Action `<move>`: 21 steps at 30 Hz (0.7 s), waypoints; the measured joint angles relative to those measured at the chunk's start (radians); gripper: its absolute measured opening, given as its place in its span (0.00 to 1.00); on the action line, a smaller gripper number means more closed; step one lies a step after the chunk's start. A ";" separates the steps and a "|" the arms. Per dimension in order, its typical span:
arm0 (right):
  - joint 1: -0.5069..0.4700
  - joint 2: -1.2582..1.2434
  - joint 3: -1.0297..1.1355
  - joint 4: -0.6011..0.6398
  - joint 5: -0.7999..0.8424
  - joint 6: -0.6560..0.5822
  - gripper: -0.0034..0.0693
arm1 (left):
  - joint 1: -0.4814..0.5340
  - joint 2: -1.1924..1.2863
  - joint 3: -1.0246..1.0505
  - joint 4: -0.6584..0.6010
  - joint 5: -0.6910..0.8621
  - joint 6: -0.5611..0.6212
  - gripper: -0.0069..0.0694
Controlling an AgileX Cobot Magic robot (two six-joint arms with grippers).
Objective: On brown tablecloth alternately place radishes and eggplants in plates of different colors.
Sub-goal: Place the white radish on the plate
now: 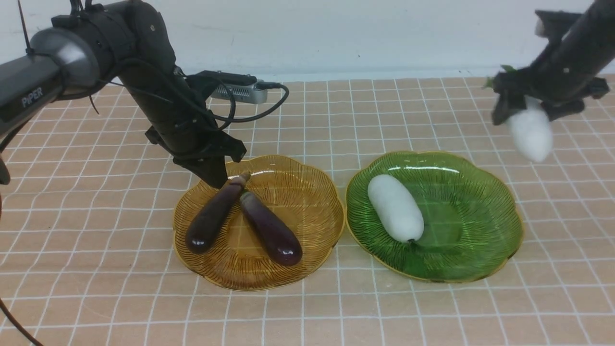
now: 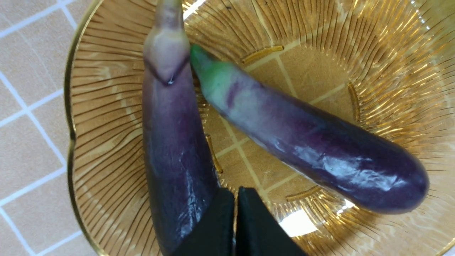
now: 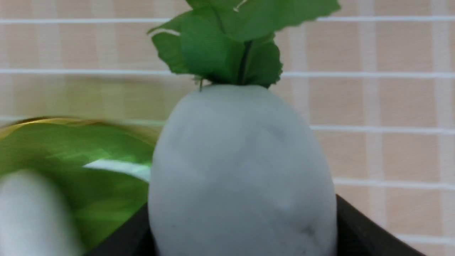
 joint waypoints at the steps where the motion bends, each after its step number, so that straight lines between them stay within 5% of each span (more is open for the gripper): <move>1: 0.021 -0.041 0.053 0.057 0.001 0.000 0.70 | 0.000 0.000 0.000 0.000 0.000 0.000 0.09; 12: 0.243 -0.007 0.238 -0.006 0.009 -0.013 0.71 | 0.000 0.000 0.000 0.000 0.000 0.000 0.09; 16: 0.246 -0.007 0.235 -0.045 0.008 0.017 0.87 | 0.000 0.000 0.000 0.001 0.000 0.000 0.09; 21: 0.246 -0.032 0.234 -0.038 0.007 0.038 0.96 | 0.000 0.000 0.000 0.003 0.000 0.000 0.09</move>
